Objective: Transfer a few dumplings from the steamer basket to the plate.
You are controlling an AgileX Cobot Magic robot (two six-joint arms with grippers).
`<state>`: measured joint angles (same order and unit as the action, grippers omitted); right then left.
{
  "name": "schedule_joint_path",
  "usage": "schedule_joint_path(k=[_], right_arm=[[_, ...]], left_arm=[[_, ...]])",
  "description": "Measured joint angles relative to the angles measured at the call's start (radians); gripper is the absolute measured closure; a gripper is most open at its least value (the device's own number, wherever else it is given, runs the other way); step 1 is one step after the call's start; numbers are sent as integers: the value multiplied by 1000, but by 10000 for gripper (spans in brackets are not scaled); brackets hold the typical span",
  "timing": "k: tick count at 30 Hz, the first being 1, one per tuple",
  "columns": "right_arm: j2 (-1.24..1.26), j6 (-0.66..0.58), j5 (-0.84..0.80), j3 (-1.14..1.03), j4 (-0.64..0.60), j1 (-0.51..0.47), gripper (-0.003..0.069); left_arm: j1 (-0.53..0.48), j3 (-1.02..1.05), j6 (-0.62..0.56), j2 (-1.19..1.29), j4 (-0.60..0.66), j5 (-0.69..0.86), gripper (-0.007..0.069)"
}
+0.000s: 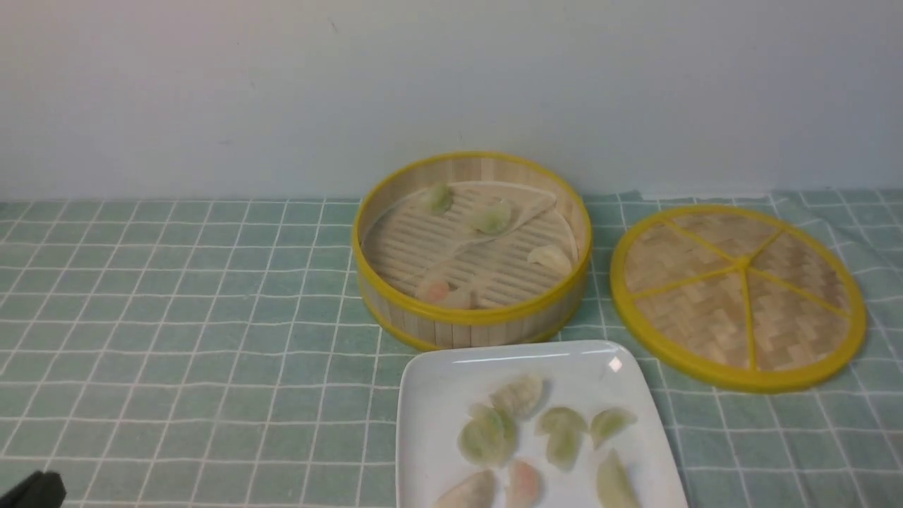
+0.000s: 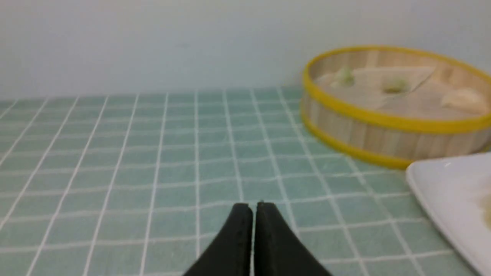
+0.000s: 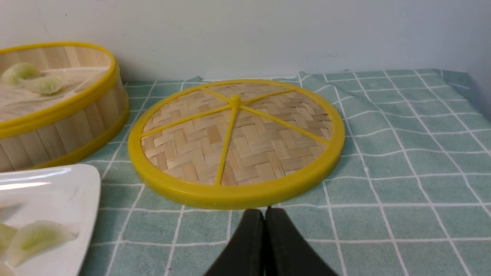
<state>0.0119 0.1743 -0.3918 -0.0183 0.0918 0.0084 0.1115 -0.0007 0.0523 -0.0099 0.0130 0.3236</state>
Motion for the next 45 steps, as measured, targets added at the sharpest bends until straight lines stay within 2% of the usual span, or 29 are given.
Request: schedule_joint_path(k=[6, 45], right_arm=[[0, 0, 0, 0, 0, 0, 673], [0, 0, 0, 0, 0, 0, 673]], left_arm=[[-13, 29, -5, -1, 2, 46, 631], [-13, 29, -7, -1, 3, 50, 631]])
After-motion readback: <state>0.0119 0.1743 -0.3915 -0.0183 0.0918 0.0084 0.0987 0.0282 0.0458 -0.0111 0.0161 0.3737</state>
